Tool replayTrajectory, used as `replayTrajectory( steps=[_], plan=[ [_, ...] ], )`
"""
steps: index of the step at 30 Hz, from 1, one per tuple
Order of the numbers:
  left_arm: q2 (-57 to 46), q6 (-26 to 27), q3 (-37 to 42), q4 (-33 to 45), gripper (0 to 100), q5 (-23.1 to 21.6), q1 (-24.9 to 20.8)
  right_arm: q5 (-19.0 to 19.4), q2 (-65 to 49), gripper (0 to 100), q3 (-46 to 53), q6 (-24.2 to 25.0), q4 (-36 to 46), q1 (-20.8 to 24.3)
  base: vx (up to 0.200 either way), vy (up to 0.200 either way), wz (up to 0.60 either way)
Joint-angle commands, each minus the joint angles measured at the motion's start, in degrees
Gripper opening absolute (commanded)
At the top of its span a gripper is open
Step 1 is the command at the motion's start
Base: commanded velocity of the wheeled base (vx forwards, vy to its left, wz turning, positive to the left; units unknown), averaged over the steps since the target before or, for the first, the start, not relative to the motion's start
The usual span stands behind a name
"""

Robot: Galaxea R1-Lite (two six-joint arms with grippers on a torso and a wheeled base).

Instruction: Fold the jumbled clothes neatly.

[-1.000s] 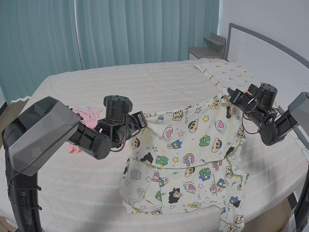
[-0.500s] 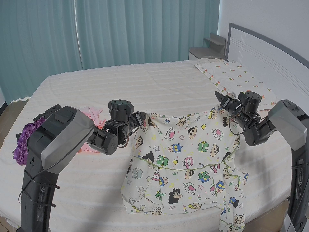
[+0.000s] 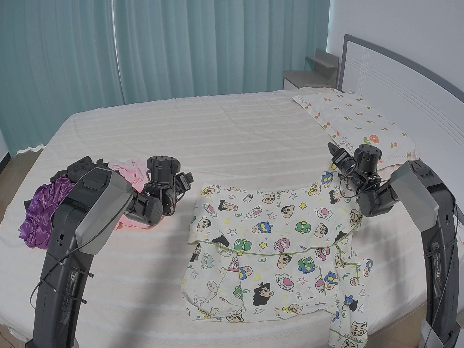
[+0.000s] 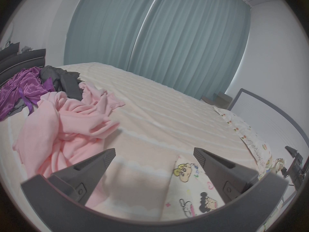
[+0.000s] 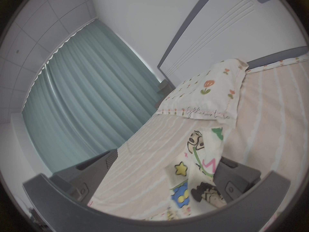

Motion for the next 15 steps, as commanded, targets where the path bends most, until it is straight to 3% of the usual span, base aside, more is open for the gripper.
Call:
replayTrajectory(
  steps=[1, 6, 10, 15],
  plan=[
    [-3.43, -0.62, 3.06, 1.95, 100, -0.3, 0.39, -0.59, -1.29, 100, -0.76, 6.24, 1.69, -1.49, 0.0, 0.0, 0.0],
    [-7.12, -0.62, 7.02, 1.77, 100, -0.73, -1.28, -1.55, -2.16, 100, -2.52, 14.15, 4.5, -1.75, 0.0, 0.0, 0.0],
    [-9.93, -0.71, 9.92, 2.04, 100, -1.96, -2.25, -1.82, -1.73, 100, -5.07, 14.94, 11.36, -1.93, 0.0, 0.0, 0.0],
    [-14.85, -1.42, 16.6, 2.04, 100, -4.87, -3.92, -1.9, -2.6, 100, -5.51, 15.03, 14.35, -3.6, 0.0, 0.0, 0.0]
  ],
)
